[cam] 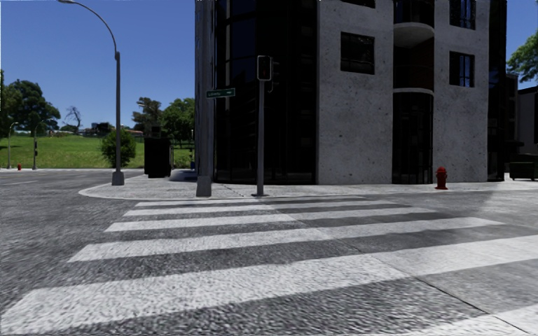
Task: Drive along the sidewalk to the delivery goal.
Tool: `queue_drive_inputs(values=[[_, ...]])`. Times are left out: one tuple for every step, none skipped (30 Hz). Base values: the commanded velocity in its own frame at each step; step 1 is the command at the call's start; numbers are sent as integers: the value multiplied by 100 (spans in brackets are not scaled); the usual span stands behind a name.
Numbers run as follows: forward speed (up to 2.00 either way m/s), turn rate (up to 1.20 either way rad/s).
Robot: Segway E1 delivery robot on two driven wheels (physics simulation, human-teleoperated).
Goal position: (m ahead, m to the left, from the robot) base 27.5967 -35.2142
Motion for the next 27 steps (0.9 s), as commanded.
queue_drive_inputs(values=[[181,0],[181,0],[181,0],[181,0],[181,0],[181,0],[181,0],[181,0],[181,0],[181,0],[181,0],[181,0],[181,0],[181,0],[181,0],[181,0],[181,0],[181,0],[181,0],[181,0],[181,0],[181,0],[181,0],[181,0],[181,0],[181,0],[181,0]])
